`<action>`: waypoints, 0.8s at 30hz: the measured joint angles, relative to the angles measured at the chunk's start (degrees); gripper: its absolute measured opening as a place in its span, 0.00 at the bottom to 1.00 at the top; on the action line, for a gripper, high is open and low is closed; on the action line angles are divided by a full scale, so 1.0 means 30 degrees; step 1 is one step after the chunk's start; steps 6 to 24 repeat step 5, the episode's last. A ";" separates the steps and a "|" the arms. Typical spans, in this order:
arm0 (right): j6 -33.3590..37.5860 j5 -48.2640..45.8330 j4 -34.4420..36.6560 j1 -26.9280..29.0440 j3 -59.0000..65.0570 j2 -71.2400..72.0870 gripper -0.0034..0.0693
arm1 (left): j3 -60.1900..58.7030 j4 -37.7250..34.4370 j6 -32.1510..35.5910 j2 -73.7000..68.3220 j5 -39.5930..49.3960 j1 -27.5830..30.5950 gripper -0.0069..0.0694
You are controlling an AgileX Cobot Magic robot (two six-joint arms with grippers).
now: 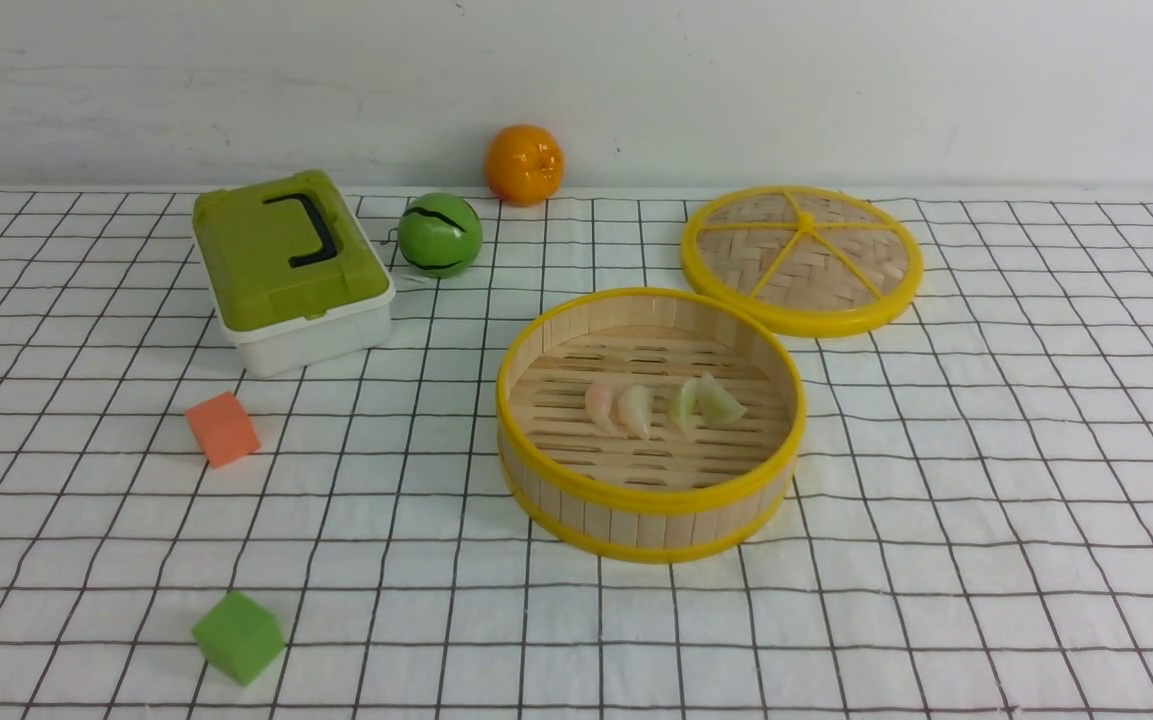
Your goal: Put the dumplings into the steamer on the table with the white tablecloth.
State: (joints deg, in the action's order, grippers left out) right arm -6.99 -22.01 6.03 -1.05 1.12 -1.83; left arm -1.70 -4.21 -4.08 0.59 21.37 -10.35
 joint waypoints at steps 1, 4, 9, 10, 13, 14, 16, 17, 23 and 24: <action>0.0000 0.0000 0.0000 0.0000 0.0000 0.0000 0.25 | 0.0000 0.0000 0.0000 0.0000 0.0000 0.0000 0.09; 0.0000 0.0000 0.0000 0.0000 0.0000 0.0000 0.25 | 0.0000 0.0000 0.0000 0.0000 0.0000 0.0000 0.09; 0.0000 0.0000 0.0000 0.0000 0.0000 0.0000 0.25 | 0.0000 0.0000 0.0000 0.0000 0.0000 0.0000 0.10; 0.0000 0.0000 0.0000 0.0000 0.0000 0.0000 0.25 | 0.0000 0.0000 0.0000 0.0000 0.0000 0.0000 0.10; 0.0000 0.0000 0.0000 0.0000 0.0000 0.0000 0.25 | 0.0000 0.0000 0.0000 0.0000 0.0000 0.0000 0.10; 0.0000 0.0000 0.0000 0.0000 0.0000 0.0000 0.25 | 0.0000 0.0000 0.0000 0.0000 0.0000 0.0000 0.10; 0.0000 0.0000 0.0000 0.0000 0.0000 0.0000 0.25 | 0.0000 0.0000 0.0000 0.0000 0.0000 0.0000 0.10; 0.0000 0.0000 0.0000 0.0000 0.0000 0.0000 0.25 | 0.0000 0.0000 0.0000 0.0000 0.0000 0.0000 0.10; 0.0000 0.0000 0.0000 0.0000 0.0000 0.0000 0.25 | 0.0000 0.0000 0.0000 0.0000 0.0000 0.0000 0.10; 0.0000 0.0000 0.0000 0.0000 0.0000 0.0000 0.25 | 0.0000 0.0000 0.0000 0.0000 0.0000 0.0000 0.10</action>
